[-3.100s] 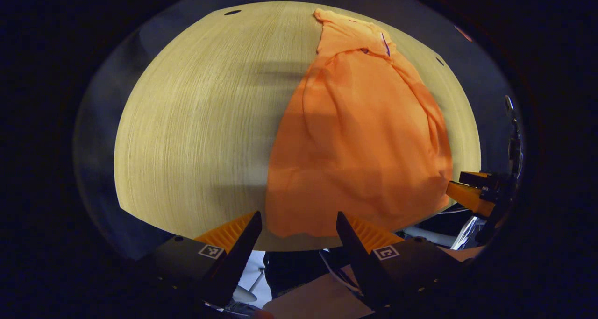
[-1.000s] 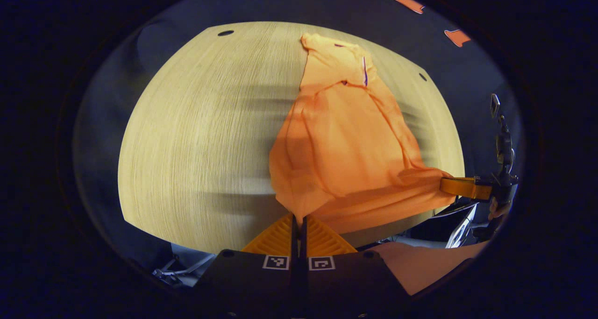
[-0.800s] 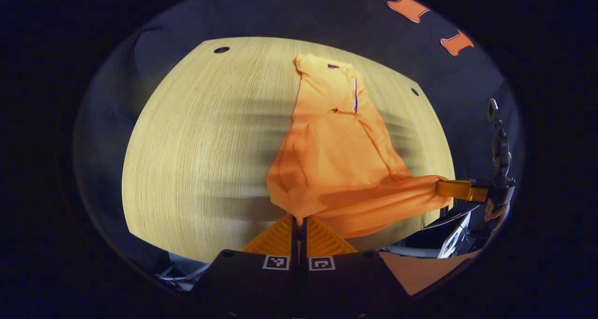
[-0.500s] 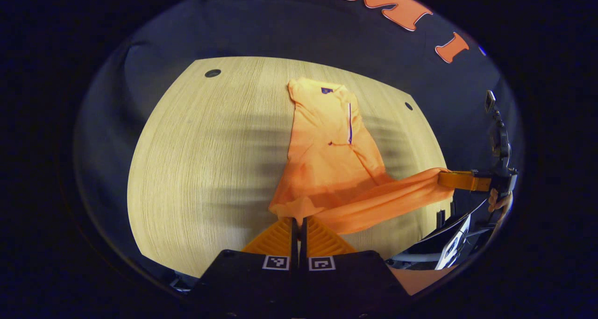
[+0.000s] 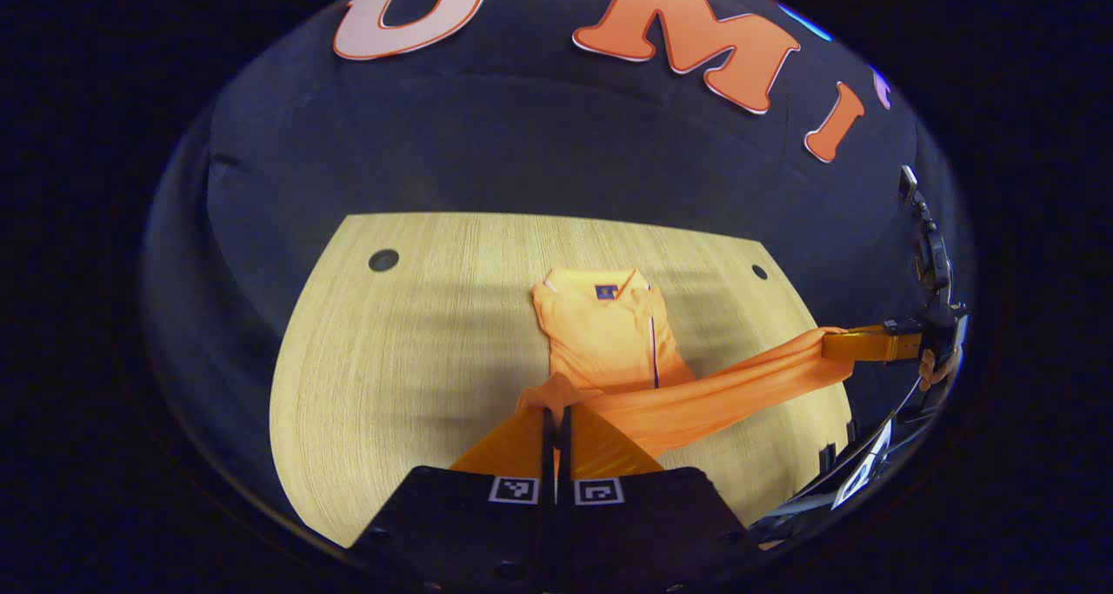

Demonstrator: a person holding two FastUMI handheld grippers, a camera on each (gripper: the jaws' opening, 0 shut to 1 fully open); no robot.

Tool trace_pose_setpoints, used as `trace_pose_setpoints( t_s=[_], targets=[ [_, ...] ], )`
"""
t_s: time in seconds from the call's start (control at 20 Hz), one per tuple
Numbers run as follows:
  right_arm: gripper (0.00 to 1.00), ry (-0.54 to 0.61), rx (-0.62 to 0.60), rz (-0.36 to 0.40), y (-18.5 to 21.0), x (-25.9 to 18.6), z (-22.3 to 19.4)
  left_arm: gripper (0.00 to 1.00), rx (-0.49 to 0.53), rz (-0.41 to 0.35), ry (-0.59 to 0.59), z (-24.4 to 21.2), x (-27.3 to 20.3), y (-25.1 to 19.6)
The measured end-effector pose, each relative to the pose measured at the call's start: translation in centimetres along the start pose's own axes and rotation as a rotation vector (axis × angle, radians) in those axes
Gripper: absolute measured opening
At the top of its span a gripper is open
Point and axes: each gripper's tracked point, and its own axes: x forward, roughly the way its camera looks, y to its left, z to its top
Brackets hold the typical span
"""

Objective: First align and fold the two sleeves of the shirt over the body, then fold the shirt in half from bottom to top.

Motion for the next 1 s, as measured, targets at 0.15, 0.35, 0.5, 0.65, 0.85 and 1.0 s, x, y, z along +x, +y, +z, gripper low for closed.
trace_pose_setpoints(
  t_s=[0.15, 0.35, 0.5, 0.65, 0.85, 1.0],
  targets=[
    [0.00, -0.027, -0.004, -0.029, -1.1, 2.1, 2.6, 0.01, -0.017, -0.023, -0.014, 2.5, 2.4, -0.1],
    [0.00, -0.017, 0.032, -0.035, -2.6, 6.3, 4.6, 0.00, 0.042, 0.000, -0.012, 4.6, 7.0, 0.9],
    [0.00, -0.007, 0.053, -0.059, -3.9, 9.5, 5.3, 0.01, 0.050, 0.000, 0.019, 4.7, 10.4, 1.2],
    [0.00, 0.011, 0.055, -0.074, -4.6, 12.3, 5.6, 0.00, 0.079, 0.027, 0.025, 5.3, 13.4, 2.0],
    [0.00, 0.032, 0.025, -0.103, -5.6, 15.2, 5.7, 0.01, 0.076, 0.061, 0.057, 5.0, 17.6, 2.5],
    [0.01, 0.053, 0.044, -0.112, -5.4, 17.7, 5.4, 0.01, 0.067, 0.104, 0.089, 4.0, 20.2, 3.7]
  ],
)
